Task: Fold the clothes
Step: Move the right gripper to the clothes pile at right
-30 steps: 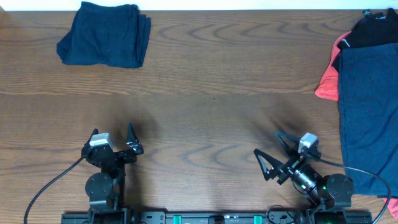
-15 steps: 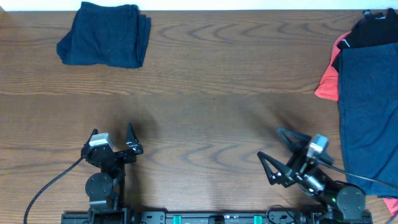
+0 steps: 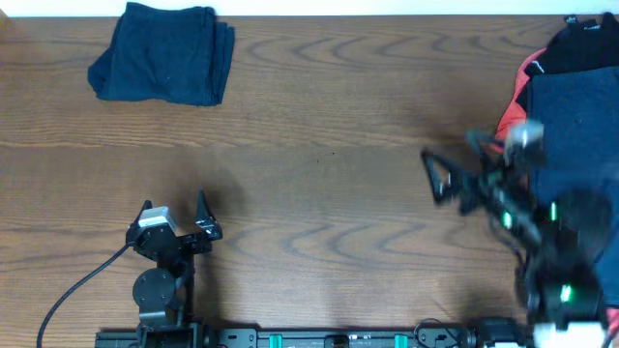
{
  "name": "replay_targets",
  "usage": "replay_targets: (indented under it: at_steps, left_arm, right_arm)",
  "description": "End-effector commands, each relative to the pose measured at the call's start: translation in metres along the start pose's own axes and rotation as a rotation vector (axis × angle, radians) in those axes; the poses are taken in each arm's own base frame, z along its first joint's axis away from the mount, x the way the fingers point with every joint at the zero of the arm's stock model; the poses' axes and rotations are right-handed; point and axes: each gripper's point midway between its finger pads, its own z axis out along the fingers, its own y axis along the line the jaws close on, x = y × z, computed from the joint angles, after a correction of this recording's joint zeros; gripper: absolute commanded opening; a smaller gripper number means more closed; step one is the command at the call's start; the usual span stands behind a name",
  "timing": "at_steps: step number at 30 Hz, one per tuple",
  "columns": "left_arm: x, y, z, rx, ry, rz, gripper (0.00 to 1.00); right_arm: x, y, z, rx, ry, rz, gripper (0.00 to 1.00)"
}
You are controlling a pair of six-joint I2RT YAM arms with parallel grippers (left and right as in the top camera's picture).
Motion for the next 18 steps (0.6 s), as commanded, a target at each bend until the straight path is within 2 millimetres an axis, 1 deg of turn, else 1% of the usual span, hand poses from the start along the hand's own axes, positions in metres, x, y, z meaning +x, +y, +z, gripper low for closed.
replay_targets:
  at_steps: [1,2,4,5,6,7,9,11,14,16,18]
  left_arm:
    - [0.016,0.008,0.001,-0.039,0.043,-0.006,0.98]
    - [0.016,0.008,0.001,-0.039,0.043,-0.006,0.98]
    - [0.016,0.008,0.001,-0.039,0.043,-0.006,0.98]
    - [0.016,0.008,0.001,-0.039,0.043,-0.006,0.98]
    - [0.016,0.008,0.001,-0.039,0.043,-0.006,0.98]
    - [0.016,0.008,0.001,-0.039,0.043,-0.006,0.98]
    - [0.016,0.008,0.001,-0.039,0.043,-0.006,0.98]
    - [0.016,0.008,0.001,-0.039,0.043,-0.006,0.98]
    - [0.016,0.008,0.001,-0.039,0.043,-0.006,0.98]
    - [0.016,0.008,0.001,-0.039,0.043,-0.006,0.98]
    - [0.016,0.008,0.001,-0.039,0.043,-0.006,0.98]
  right_arm:
    - [-0.032,-0.046,0.026,0.225,0.069,-0.092,0.99]
    - [-0.033,-0.056,0.032,0.27,0.118,-0.099,0.99]
    - [-0.037,-0.09,0.043,0.425,0.251,-0.112,0.99]
    - [-0.039,-0.105,0.046,0.5,0.301,-0.116,0.99]
    - [-0.043,-0.127,0.047,0.613,0.361,-0.118,0.99]
    - [-0.047,-0.143,0.047,0.702,0.399,-0.123,0.99]
    - [-0.06,-0.174,0.045,0.877,0.456,-0.147,0.99]
    - [-0.074,-0.196,0.045,0.996,0.459,-0.171,0.99]
    - [-0.09,-0.225,0.047,1.13,0.432,-0.197,0.99]
    - [-0.093,-0.248,0.048,1.2,0.431,-0.213,0.99]
    - [-0.088,-0.273,0.054,1.229,0.453,-0.224,0.99]
